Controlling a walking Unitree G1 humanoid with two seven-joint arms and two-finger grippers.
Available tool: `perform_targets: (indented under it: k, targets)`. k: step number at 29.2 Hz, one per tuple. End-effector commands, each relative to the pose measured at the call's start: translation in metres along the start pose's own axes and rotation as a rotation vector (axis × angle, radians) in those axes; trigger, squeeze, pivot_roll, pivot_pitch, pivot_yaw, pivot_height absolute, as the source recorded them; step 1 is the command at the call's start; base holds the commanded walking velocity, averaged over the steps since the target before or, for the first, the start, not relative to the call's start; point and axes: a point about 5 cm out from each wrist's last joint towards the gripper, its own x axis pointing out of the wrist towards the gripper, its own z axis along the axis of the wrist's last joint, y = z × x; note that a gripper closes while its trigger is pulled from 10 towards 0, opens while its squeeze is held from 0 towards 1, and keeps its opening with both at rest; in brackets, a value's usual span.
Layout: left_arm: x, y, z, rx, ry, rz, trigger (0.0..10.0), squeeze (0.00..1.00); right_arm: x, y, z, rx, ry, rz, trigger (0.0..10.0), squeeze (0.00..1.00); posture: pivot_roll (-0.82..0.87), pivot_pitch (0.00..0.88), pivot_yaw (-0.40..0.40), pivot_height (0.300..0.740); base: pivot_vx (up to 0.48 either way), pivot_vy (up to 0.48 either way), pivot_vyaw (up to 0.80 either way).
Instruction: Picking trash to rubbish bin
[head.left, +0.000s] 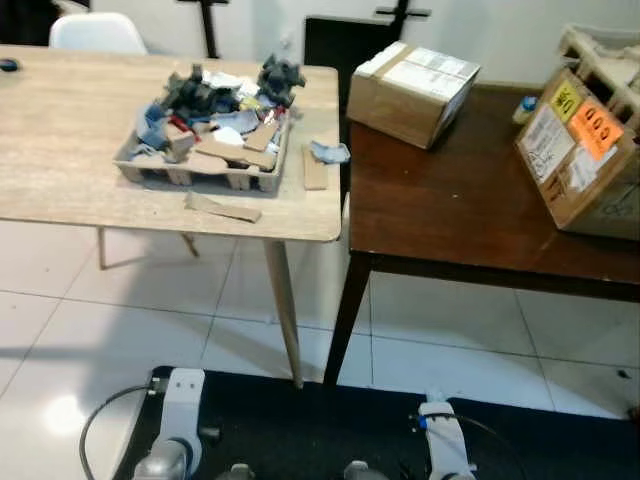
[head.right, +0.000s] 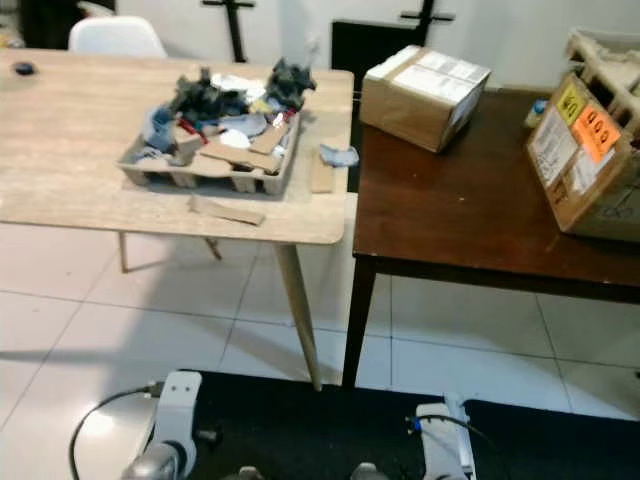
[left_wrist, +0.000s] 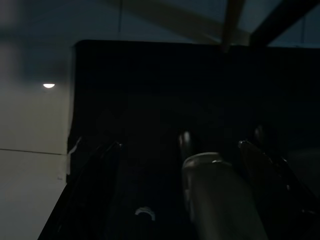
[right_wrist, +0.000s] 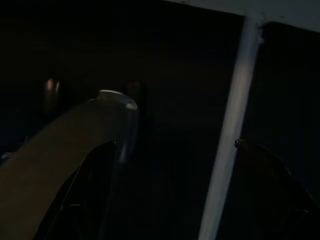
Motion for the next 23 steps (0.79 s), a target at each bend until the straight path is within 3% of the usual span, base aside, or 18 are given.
perform_targets:
  k: [1,9,23]
  targets:
    - [-0.0012,-0.0021,-0.007,0.005,0.026,-0.008,10.0,0.0,-0.002,0.0003,-0.0117,0.019,0.038,-0.004,10.0,0.0,0.04,0.165,-0.056,0.74,-0.277,0.0,0.0]
    - [-0.0014,-0.0022,-0.008,0.007,0.031,-0.01,10.0,0.0,-0.002,0.0001,-0.0111,0.016,0.036,-0.002,10.0,0.0,0.04,0.164,-0.058,0.74,-0.274,0.0,0.0]
    - [-0.0012,-0.0031,-0.011,0.001,0.064,-0.018,10.0,0.0,-0.0011,0.001,-0.008,0.008,0.032,0.003,10.0,0.0,0.04,0.156,-0.064,0.74,0.0,0.0,0.0]
